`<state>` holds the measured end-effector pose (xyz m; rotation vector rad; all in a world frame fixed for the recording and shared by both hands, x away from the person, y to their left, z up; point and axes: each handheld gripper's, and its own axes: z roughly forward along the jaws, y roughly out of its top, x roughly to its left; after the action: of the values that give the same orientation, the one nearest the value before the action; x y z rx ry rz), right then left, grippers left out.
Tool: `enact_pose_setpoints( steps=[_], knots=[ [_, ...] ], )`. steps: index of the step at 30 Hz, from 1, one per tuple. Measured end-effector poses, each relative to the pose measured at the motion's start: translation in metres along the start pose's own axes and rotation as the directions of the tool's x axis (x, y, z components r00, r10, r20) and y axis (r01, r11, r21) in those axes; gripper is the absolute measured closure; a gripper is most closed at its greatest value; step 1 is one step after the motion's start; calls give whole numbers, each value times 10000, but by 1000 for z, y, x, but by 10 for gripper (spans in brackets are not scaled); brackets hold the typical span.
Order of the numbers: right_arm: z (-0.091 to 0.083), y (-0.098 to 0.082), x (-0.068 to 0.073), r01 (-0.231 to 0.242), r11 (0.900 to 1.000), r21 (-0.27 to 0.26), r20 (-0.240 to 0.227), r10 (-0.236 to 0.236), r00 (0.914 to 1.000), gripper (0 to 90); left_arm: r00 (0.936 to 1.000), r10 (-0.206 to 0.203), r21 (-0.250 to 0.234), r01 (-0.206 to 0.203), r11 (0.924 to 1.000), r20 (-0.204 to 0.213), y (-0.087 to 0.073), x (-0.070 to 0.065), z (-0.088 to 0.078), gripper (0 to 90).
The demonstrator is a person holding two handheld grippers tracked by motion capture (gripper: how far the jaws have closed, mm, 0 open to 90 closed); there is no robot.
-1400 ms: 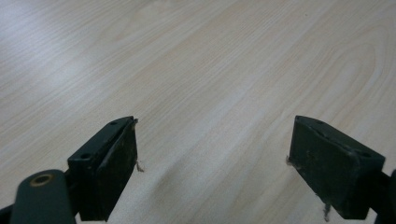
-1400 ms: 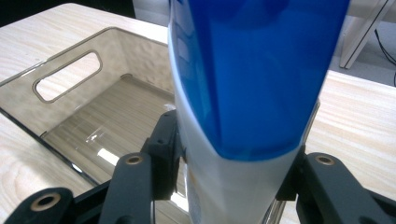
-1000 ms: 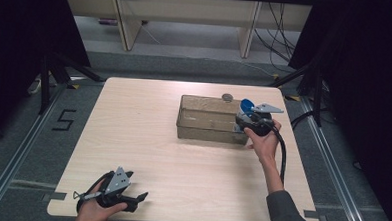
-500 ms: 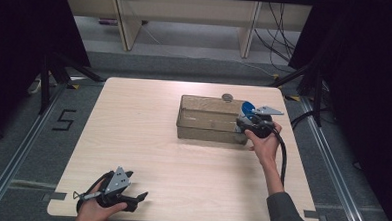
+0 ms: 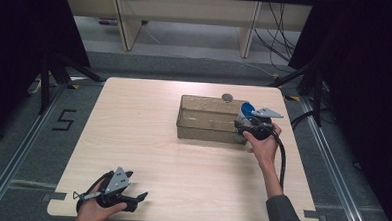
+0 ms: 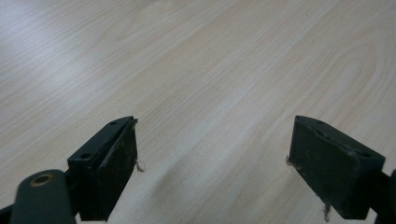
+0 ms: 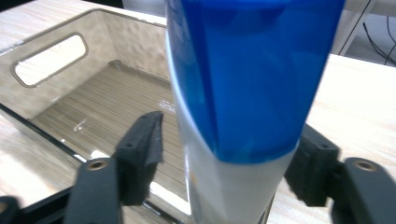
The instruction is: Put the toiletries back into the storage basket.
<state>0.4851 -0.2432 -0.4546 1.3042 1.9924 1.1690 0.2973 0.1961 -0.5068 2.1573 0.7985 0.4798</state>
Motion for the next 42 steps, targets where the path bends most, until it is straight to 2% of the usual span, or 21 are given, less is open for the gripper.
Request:
enact_pose_setpoints(
  steps=[2, 7, 8, 9, 12, 13, 14, 16, 20, 22, 23, 24, 28, 32, 34, 35, 37, 38, 39, 40, 42],
  knots=[
    [-2, 1, -3, 364, 9993, -42, -12, -364, 9993, 317, 9999, -135, -67, 136, 9999, 32, 0, -1, 1, 150],
    [-7, 1, -3, 167, 9993, -341, 207, -160, 9997, 292, 9999, -133, -37, 133, 9999, 25, 0, -2, 1, 150],
    [-8, 1, -1, -104, 9997, -218, 128, 107, 9999, 281, 10000, -77, -12, 77, 10000, 48, 0, -1, 1, 150],
    [-10, 2, -4, 347, 9989, -301, 204, -341, 9992, 269, 10000, -71, 7, 71, 10000, 43, 0, -1, 1, 150],
    [-12, 3, -4, 230, 9986, -485, 118, -224, 9997, 262, 10000, -60, 7, 60, 10000, 48, 0, -1, 0, 150],
    [-14, 4, -1, -47, 9988, -483, 3, 48, 10000, 257, 10000, -60, 5, 60, 10000, 42, 0, 0, 0, 150],
    [-16, 4, -3, 230, 9986, -469, 128, -224, 9997, 256, 10000, -65, -1, 65, 10000, 41, 0, 0, 0, 150],
    [-18, 5, -2, 306, 9980, -552, 98, -301, 9995, 252, 10000, -75, 15, 75, 10000, 63, 0, -1, 1, 150],
    [-23, 6, 1, -54, 9977, -676, -87, 49, 10000, 248, 9999, -156, -70, 156, 9999, 36, 0, -1, 1, 150],
    [-26, 6, 1, 168, 9971, -748, -61, -173, 9998, 248, 10000, -49, 16, 49, 10000, 49, 0, 0, 0, 150],
    [-26, 6, 0, 385, 9959, -819, 40, -383, 9993, 247, 9996, -263, -156, 264, 9995, 41, 0, -2, 1, 150],
    [-28, 6, 1, 297, 9967, -756, -67, -303, 9995, 247, 10000, -85, -20, 86, 10000, 23, 0, 0, 0, 150],
    [-32, 5, 4, 12, 9971, -756, -32, -14, 10000, 250, 9999, -146, -77, 146, 9999, 30, 0, -1, 1, 150],
    [-37, 4, 3, 126, 9968, -793, -96, -134, 9999, 251, 9999, -19, 43, 18, 10000, 163, 1, 0, -1, 150],
    [-37, 3, 6, -134, 9965, -825, -12, 134, 9999, 251, 10000, 8, -34, -8, 10000, -53, 0, 0, 0, 150],
    [-39, 3, 4, 82, 9960, -891, 56, -78, 10000, 251, 10000, -7, -38, 7, 10000, -56, 0, -1, 0, 150],
    [-41, 3, 4, 24, 9969, -782, 44, -20, 10000, 251, 9998, -80, -59, 81, 10000, 156, 0, -2, 0, 150],
    [-41, 2, 3, 292, 9966, -764, 104, -285, 9995, 251, 9999, -56, -78, 56, 10000, 102, 0, -1, 0, 150],
    [-41, 2, 3, 292, 9966, -764, 104, -285, 9995, 251, 9999, -55, -50, 55, 10000, 85, 1, -1, -1, 150],
    [-42, 1, 5, -19, 9974, -722, 46, 22, 10000, 251, 9999, -113, -84, 114, 9999, 100, 0, -2, -1, 150],
    [-42, 0, 2, 194, 9964, -823, 142, -183, 9997, 251, 10000, 13, -65, -14, 10000, -30, 0, -1, -1, 150]
  ],
)
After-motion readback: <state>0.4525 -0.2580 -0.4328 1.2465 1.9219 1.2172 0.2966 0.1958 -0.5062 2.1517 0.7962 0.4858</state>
